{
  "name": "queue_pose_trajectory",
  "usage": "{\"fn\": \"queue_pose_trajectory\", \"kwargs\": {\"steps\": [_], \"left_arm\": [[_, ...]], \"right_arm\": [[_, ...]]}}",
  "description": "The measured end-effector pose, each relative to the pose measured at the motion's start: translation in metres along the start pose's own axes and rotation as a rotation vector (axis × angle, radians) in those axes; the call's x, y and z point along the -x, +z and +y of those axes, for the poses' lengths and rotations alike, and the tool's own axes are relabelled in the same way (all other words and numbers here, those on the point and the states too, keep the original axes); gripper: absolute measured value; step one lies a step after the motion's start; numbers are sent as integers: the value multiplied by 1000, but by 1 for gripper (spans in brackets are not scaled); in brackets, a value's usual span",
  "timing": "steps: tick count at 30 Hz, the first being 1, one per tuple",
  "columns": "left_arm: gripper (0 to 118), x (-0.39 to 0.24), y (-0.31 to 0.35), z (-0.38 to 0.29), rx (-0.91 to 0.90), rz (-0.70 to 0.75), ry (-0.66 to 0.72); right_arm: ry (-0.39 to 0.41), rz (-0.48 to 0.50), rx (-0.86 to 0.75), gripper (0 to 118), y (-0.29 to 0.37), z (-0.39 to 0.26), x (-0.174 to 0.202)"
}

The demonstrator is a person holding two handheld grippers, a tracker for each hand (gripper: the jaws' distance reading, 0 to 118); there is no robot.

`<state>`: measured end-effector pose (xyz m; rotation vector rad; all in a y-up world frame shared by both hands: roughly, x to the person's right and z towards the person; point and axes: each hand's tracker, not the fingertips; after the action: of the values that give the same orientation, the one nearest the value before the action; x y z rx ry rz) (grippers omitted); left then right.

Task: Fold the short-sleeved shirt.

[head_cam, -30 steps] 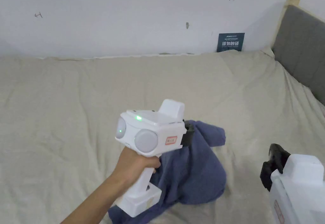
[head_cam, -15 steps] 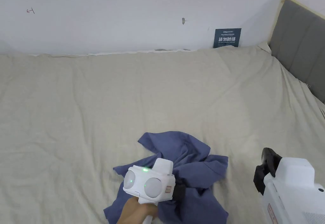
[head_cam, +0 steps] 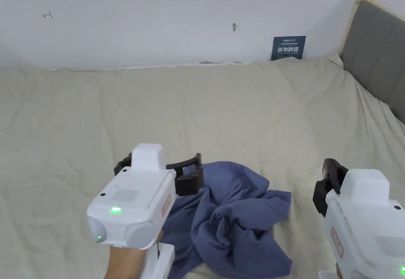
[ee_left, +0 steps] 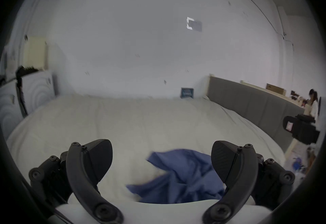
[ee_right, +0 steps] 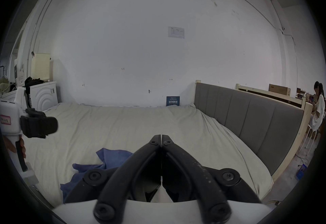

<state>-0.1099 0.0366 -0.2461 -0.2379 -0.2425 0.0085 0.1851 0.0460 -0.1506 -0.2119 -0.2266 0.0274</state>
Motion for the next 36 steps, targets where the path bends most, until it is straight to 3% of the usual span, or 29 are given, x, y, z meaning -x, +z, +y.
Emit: {"fn": "queue_pose_trajectory", "kwargs": {"steps": [3,6,9,10,17,22,30,32,33,35,36], "left_arm": [[105,16,13,-1,-54,82,-56],[68,29,24,-7,-86,149,-77],[2,39,26,-10,-79,180,-68],[0,43,26,-11,-69,188,-58],[0,57,20,-12,13,167,-34],[0,67,2,-34,332,102,87],[2,61,-6,-104,570,12,131],[16,56,-7,-118,621,16,124],[32,55,-9,-125,634,11,125],[79,52,-14,-137,667,-2,136],[93,50,-17,-142,684,-5,139]], "right_arm": [[4,7,-24,2,0,8,5],[10,16,-45,2,1,14,10],[15,28,-58,2,6,21,18],[19,31,-61,2,7,22,21],[31,48,-56,2,6,19,23],[30,48,-41,2,8,18,25],[28,44,-8,2,6,9,23],[29,45,0,2,6,6,22],[28,45,4,2,7,6,23],[26,44,13,2,6,4,23],[26,44,19,2,5,3,23]]}}
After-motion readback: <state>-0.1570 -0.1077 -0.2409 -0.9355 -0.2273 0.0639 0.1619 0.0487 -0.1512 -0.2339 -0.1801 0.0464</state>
